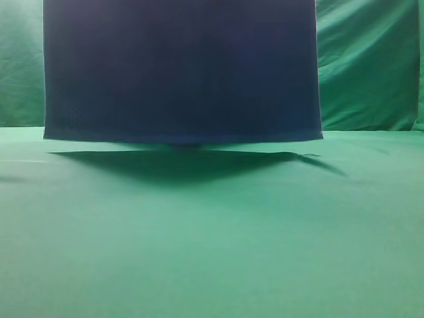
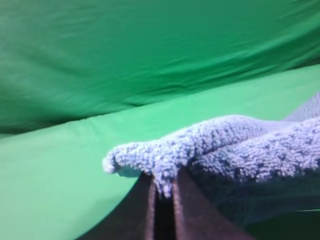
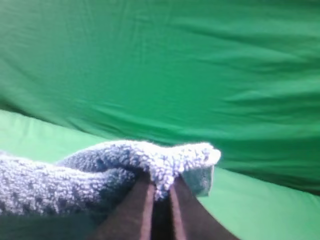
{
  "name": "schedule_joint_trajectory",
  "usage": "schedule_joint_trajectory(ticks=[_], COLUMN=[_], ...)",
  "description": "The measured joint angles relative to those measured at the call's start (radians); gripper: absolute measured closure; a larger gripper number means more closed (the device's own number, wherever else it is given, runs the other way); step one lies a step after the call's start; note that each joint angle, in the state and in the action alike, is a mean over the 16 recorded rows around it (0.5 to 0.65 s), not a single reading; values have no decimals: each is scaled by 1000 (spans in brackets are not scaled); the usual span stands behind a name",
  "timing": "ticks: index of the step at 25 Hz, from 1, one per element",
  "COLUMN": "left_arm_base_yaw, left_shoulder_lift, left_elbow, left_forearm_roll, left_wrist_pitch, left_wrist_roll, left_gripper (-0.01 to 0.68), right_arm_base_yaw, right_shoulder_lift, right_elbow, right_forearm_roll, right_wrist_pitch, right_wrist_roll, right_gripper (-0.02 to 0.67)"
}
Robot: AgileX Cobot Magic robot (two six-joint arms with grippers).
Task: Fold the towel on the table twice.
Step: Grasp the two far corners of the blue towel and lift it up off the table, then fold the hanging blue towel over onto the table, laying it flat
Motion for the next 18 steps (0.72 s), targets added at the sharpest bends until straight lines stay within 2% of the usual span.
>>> schedule_joint_trajectory(ticks=[7,18], left_arm_base_yaw=[0,-2], left_shoulder_lift=[-57,-319], left_elbow=[196,656], left_forearm_roll=[-34,-142], left_wrist_pitch=[-47,-182], left_wrist_roll=[-3,-19], left_gripper=[673,673], right_arm_base_yaw=[1,5], right_shoulder_lift=[-29,-310], right_elbow=[177,666], right_forearm_roll=[-39,3], right_wrist_pitch=[10,-86], right_wrist_roll=[49,105], right_gripper=[649,649])
